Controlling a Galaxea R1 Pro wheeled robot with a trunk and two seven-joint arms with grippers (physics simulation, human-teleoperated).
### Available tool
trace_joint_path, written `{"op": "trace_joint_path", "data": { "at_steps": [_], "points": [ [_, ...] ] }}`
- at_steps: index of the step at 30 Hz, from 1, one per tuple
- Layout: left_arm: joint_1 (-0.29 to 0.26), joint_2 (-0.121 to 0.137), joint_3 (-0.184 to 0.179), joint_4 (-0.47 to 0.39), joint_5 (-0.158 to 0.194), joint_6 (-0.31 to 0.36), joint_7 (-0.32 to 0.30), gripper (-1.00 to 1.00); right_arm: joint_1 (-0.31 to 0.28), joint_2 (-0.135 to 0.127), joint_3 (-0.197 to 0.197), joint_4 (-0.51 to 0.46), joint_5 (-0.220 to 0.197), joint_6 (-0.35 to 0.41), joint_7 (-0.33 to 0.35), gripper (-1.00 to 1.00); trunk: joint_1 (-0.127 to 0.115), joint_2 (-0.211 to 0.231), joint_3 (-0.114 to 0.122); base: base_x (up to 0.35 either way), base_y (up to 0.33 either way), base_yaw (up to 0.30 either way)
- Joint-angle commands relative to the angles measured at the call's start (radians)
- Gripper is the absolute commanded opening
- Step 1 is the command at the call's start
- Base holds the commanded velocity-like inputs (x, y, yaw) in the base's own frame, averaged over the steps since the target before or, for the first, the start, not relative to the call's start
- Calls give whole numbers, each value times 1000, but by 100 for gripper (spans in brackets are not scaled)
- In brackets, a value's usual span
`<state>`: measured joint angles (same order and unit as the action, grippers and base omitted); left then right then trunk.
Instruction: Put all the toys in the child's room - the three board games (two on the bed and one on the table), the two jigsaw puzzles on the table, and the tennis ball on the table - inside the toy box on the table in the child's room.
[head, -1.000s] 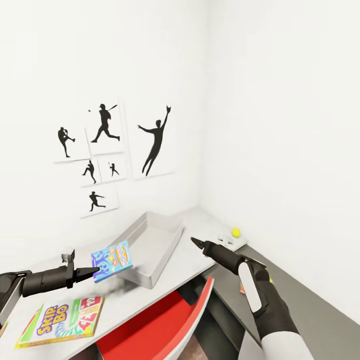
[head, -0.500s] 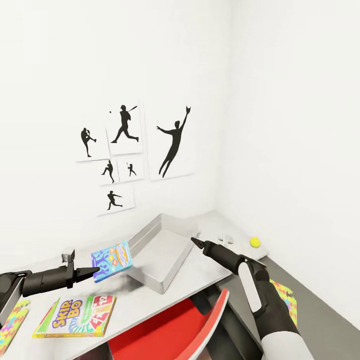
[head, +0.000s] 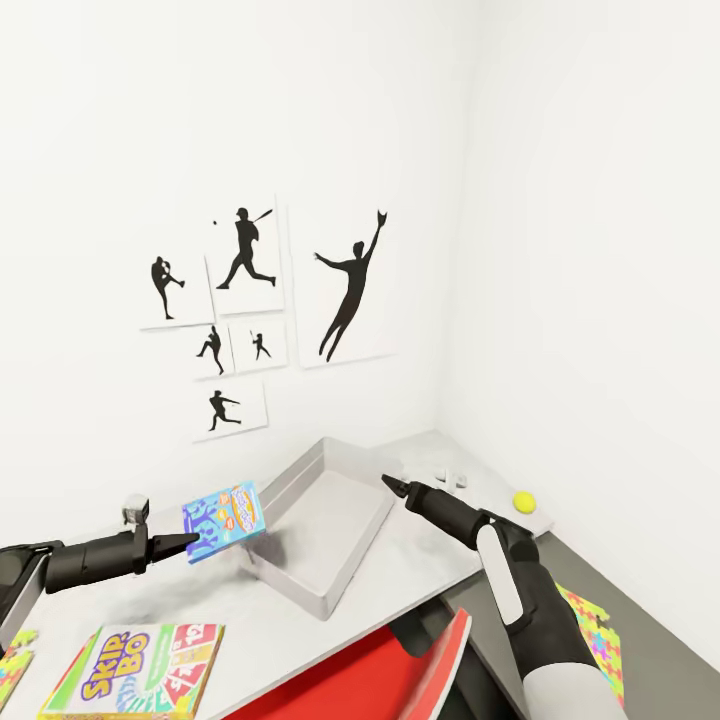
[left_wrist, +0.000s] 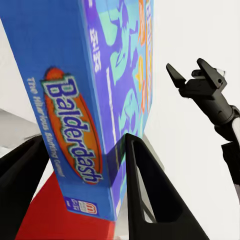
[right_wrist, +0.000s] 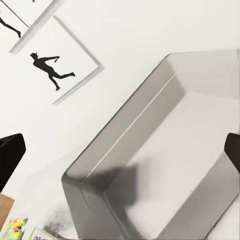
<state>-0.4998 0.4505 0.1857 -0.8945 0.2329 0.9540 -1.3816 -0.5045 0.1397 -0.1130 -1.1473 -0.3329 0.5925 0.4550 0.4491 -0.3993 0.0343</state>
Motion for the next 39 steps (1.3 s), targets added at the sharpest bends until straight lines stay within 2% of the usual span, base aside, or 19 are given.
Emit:
{"op": "trace_joint_path", "data": {
  "at_steps": [1, 23, 39],
  "points": [
    [0, 0, 0, 0, 3, 8, -1, -100, -1, 1, -4, 0, -5, 8, 3, 100, 1, -1, 0, 244, 0, 0],
    [0, 0, 0, 0, 4, 4, -2, -100, -1, 0, -4, 1, -8, 8, 3, 100, 1, -1, 0, 113, 0, 0],
    [0, -1, 0, 0, 5, 2, -2, -100, -1, 0, -4, 1, -8, 9, 1, 100, 1, -1, 0, 12, 0, 0]
  ]
}}
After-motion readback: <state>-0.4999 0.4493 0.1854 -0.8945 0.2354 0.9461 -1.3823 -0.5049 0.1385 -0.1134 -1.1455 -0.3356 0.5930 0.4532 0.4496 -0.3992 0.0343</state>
